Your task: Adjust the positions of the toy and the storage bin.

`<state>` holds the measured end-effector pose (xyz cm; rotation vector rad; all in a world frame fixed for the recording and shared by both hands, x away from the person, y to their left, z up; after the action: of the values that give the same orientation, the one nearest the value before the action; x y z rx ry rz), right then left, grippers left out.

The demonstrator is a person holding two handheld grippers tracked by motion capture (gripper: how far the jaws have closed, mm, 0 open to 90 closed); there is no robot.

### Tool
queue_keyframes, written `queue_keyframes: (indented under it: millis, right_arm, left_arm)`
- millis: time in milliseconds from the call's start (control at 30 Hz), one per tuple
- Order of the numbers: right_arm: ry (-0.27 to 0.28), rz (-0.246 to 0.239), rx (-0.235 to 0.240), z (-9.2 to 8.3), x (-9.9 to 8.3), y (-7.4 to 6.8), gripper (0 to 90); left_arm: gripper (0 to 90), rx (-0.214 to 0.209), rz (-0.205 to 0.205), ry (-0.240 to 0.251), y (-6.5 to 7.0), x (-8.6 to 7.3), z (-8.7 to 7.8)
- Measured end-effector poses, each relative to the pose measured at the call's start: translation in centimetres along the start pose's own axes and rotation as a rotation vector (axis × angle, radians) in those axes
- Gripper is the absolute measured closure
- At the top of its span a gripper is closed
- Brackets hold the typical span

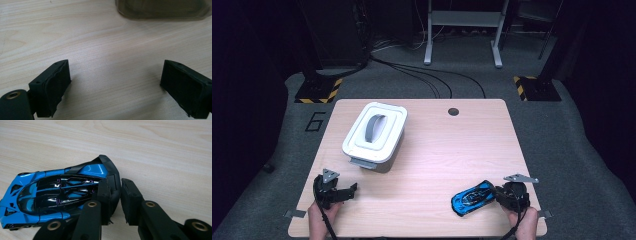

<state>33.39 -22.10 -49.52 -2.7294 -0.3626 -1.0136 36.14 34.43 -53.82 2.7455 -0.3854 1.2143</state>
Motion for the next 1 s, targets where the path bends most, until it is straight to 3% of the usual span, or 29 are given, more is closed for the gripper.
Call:
queue_keyframes:
  millis: [133, 533, 567, 600, 667, 700, 767, 833, 1000]
  right_arm:
    - [0.000, -0.049, -0.005, 0.2, 1.1, -0.3, 80.6]
    - [-0.017, -0.115, 0.026, 1.9, 3.0, -0.5, 81.3]
    - [-0.011, -0.115, 0.024, 1.9, 3.2, -0.5, 89.7]
    - [-0.011, -0.115, 0.024, 1.9, 3.2, -0.5, 89.7]
    - [0.007, -0.144, 0.078, 2.1, 3.9, -0.5, 90.0]
    - [-0.012, -0.150, 0.055, 2.5, 4.1, -0.9, 90.0]
    - [-0.027, -0.163, 0.035, 2.8, 4.2, -1.1, 88.3]
    - [-0.013, -0.152, 0.055, 2.9, 4.2, -1.2, 81.4]
    - [0.014, -0.116, 0.055, 1.3, 3.3, -1.2, 73.4]
  left_arm:
    - [8.9, 0.000, 0.001, -0.001, 0.0, 0.0, 0.0]
    - [8.9, -0.001, 0.009, -0.007, -0.1, 0.0, -0.1]
    - [8.9, -0.001, 0.011, -0.008, -0.1, 0.0, -0.1]
    - [8.9, -0.001, 0.011, -0.008, -0.1, 0.0, -0.1]
    - [8.9, -0.001, 0.009, -0.007, -0.1, 0.0, -0.1]
    - [8.9, -0.001, 0.009, -0.007, -0.1, 0.0, -0.1]
    - [8.9, -0.002, 0.011, -0.011, -0.1, 0.0, -0.1]
    - [8.9, -0.001, 0.011, -0.008, 0.0, 0.0, -0.1]
    - [8.9, -0.003, 0.011, -0.008, 0.0, 0.0, -0.1]
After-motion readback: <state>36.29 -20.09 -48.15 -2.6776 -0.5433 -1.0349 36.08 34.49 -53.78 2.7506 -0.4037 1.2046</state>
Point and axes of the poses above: each handheld gripper's, and its own axes: z roughly forward along the jaws, x roughly out of its top, y roughly to its right, the point moved 1 cm from there along z, roughly forward along the jaws
